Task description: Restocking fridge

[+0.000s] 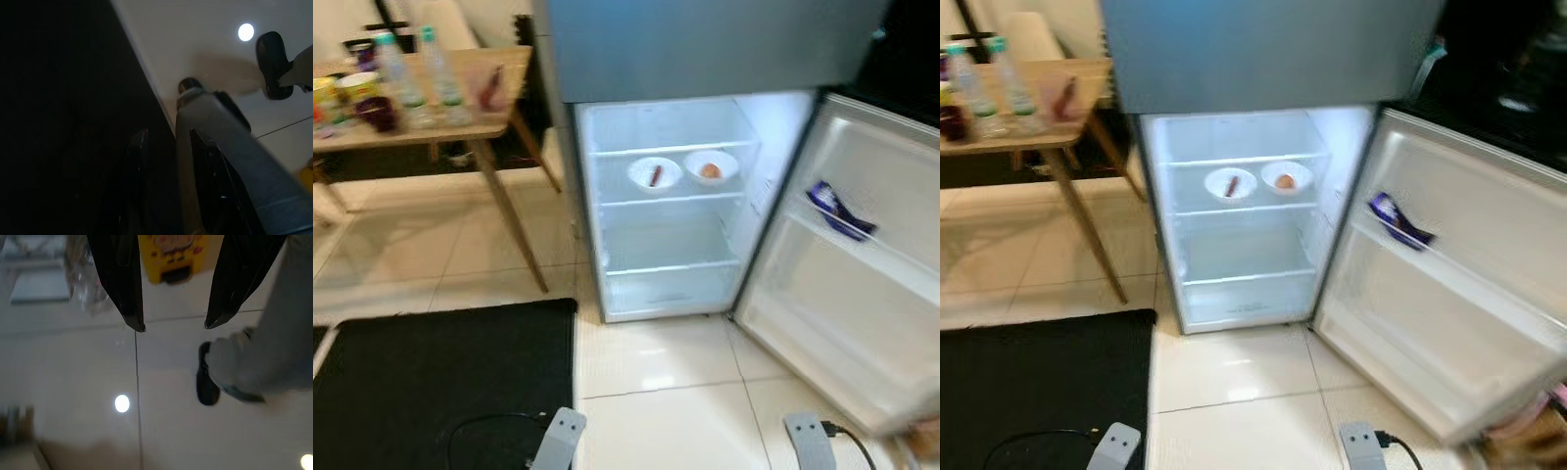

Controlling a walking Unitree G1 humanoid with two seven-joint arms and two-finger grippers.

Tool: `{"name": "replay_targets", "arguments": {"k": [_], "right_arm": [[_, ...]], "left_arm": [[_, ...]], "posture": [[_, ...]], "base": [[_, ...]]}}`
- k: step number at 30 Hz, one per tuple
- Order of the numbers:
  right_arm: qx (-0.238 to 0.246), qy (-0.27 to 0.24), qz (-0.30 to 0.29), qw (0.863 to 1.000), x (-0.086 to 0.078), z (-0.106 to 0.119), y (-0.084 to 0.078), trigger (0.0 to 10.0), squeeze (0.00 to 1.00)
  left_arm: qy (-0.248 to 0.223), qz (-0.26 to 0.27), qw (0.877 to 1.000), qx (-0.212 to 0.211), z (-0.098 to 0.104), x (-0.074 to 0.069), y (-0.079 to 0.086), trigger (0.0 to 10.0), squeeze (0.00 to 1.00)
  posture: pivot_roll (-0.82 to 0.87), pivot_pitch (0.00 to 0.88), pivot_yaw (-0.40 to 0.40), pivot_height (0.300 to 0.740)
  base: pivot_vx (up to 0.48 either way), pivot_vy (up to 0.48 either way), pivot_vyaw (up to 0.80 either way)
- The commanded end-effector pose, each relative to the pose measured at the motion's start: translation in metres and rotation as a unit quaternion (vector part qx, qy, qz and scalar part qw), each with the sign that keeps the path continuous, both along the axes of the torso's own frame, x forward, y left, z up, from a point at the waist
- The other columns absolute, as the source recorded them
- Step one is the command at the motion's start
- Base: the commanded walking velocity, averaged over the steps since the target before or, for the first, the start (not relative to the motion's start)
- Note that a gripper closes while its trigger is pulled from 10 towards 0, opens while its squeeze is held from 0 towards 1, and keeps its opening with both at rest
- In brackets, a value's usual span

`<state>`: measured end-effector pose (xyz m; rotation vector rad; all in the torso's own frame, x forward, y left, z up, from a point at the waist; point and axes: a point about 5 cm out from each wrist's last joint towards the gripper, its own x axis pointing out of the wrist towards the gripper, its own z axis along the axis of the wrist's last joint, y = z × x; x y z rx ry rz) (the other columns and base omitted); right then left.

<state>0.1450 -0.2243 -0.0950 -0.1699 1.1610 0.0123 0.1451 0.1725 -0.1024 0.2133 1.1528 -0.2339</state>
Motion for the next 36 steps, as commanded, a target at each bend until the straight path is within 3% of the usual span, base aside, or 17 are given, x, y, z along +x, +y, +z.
{"name": "replay_targets", "arguments": {"k": [1,26,36], "right_arm": [[0.005,0.004,-0.007,1.000,-0.0021,-0.0008,0.0002,10.0,0.00],[0.007,0.004,-0.001,1.000,-0.0006,-0.0011,0.0038,10.0,0.00],[0.011,-0.006,-0.003,1.000,0.0032,0.0001,0.0055,10.0,0.00]], "left_arm": [[-0.003,0.006,1.000,0.001,0.0004,0.0003,0.0030,10.0,0.00],[-0.009,0.006,1.000,-0.001,0.0017,0.0032,0.0041,10.0,0.00],[-0.013,0.008,1.000,0.002,0.0034,0.0070,0.0072,10.0,0.00]], "posture": [[-0.09,0.000,0.003,0.740],[-0.08,0.000,0.003,0.740],[-0.08,0.000,0.006,0.740]], "base": [[0.000,0.000,-0.77],[0.000,0.000,-0.77],[0.000,-0.226,0.00]]}}
